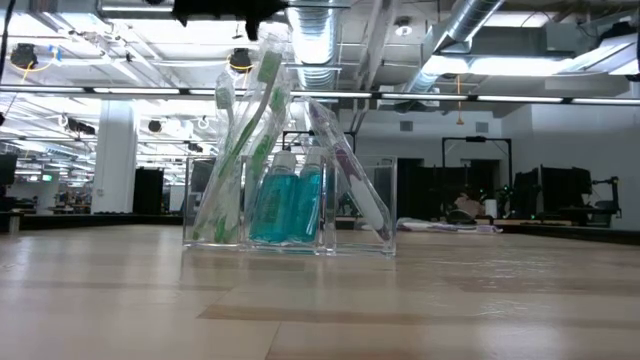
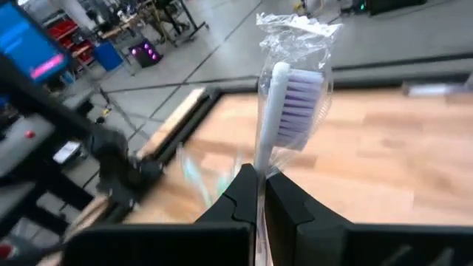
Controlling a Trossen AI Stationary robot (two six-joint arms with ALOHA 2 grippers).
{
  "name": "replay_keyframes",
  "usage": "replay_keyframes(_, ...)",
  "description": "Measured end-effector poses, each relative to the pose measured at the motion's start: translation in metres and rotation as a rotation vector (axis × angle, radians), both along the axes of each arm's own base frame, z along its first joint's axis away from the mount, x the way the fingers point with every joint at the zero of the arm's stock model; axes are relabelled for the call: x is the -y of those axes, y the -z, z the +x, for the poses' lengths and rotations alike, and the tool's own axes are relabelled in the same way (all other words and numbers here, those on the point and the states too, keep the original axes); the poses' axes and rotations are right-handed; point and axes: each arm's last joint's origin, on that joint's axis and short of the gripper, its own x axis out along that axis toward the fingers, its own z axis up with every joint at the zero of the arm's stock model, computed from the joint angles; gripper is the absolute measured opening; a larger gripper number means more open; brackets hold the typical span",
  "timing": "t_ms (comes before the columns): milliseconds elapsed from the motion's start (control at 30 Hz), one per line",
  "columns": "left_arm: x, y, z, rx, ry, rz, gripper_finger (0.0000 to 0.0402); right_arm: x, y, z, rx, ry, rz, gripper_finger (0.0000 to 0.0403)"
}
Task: Pick & Place toothbrushing station
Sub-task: Put the purple toothbrush into the transparent organizer
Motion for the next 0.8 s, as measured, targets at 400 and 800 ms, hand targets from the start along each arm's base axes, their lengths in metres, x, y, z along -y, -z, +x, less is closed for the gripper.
replay_keyframes(400,0.064,-0.003,0.03,-0.065,0.023,0.004,0.0106,-0.054,0.042,-0.02,-0.037,-0.094,-0.051,0.0)
replay_keyframes(800,0.09,-0.002,0.045,-0.073,0.03,0.008,0.0106,-0.027,0.025,-0.017,-0.117,-0.054,-0.153,0.0)
